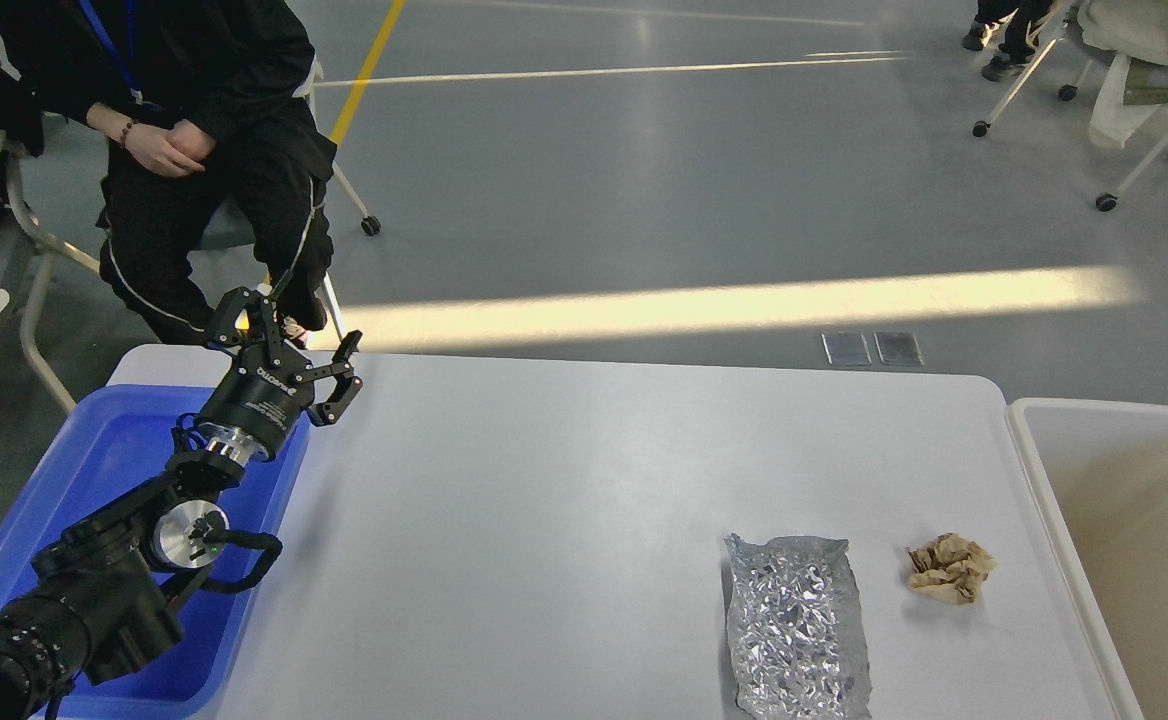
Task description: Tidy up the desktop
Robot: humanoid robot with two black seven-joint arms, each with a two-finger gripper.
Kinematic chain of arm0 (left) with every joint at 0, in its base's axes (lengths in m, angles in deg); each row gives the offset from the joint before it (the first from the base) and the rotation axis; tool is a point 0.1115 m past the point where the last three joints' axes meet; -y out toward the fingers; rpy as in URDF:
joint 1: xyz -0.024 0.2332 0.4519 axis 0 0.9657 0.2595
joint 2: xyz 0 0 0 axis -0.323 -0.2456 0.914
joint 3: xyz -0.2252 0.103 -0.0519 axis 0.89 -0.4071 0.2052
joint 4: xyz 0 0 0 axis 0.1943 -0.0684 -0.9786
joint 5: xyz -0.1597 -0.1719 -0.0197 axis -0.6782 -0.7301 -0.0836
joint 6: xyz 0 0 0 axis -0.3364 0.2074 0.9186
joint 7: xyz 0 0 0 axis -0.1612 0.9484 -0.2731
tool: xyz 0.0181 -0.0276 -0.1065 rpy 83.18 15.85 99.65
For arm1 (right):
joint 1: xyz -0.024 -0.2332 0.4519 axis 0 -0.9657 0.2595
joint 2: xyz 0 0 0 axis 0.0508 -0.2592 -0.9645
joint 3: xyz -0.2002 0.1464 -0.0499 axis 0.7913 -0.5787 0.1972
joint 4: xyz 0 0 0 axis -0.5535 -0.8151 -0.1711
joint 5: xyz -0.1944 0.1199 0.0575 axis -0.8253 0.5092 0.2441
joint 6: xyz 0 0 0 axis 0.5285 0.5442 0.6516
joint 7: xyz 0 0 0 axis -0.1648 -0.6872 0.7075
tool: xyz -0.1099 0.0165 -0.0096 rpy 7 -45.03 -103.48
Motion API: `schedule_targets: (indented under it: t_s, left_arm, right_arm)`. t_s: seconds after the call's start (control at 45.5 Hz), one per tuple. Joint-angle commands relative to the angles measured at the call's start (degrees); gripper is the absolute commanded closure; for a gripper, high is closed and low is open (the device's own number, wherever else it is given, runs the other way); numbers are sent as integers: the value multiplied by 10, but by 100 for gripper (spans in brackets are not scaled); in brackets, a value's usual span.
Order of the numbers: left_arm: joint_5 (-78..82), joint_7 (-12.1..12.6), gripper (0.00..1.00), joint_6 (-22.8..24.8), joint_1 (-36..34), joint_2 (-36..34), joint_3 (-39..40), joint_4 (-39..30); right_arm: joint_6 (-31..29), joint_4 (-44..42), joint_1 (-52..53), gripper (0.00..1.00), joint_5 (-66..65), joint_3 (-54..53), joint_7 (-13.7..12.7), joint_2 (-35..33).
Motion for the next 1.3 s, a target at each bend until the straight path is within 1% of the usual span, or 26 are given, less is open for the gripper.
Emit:
schedule_targets:
  t_s: [0.0, 0.066, 0.198, 0.374, 0.396, 0.462, 0.549, 0.725, 1.077, 1.099, 1.143, 1.187, 1.209, 1.275]
  left_arm:
    - [0, 0, 0, 0, 0, 0, 0, 0]
    - [0, 0, 0, 0, 0, 0, 0, 0]
    - [0, 0, 0, 0, 0, 0, 0, 0]
    - [1, 0, 0, 0, 0, 0, 0, 0]
    - [0, 0, 0, 0, 0, 0, 0, 0]
    - [0, 0, 0, 0, 0, 0, 0, 0]
    - [0, 0, 0, 0, 0, 0, 0, 0]
    - [0, 0, 0, 0, 0, 0, 0, 0]
    - [0, 0, 0, 0, 0, 0, 0, 0]
    - [1, 0, 0, 0, 0, 0, 0, 0]
    - [0, 0, 0, 0, 0, 0, 0, 0]
    - [0, 0, 0, 0, 0, 0, 0, 0]
    - [0, 0, 0, 0, 0, 0, 0, 0]
    - [1, 0, 0, 0, 0, 0, 0, 0]
  right_arm:
    - [-19, -85, 39, 100, 14, 4, -43, 79]
    - [-24, -117, 52, 100, 13, 5, -52, 103]
    - [-55, -198, 69, 100, 13, 7, -59, 161]
    - [-92, -354, 93, 100, 13, 7, -73, 252]
    - [-99, -392, 104, 100, 13, 7, -75, 273]
    - [-105, -429, 113, 100, 13, 7, -76, 291]
    - [-105, -440, 123, 100, 13, 6, -80, 298]
    - [-101, -441, 124, 100, 13, 7, -105, 306]
    - [-97, -443, 124, 100, 13, 6, -107, 311]
    - [-97, -443, 124, 96, 13, 6, -107, 311]
    - [-98, -443, 124, 64, 13, 7, -107, 310]
    - [-97, -443, 124, 26, 13, 7, -106, 310]
    - [-96, -444, 124, 14, 13, 7, -106, 310]
    - [-96, -443, 124, 11, 13, 7, -106, 310]
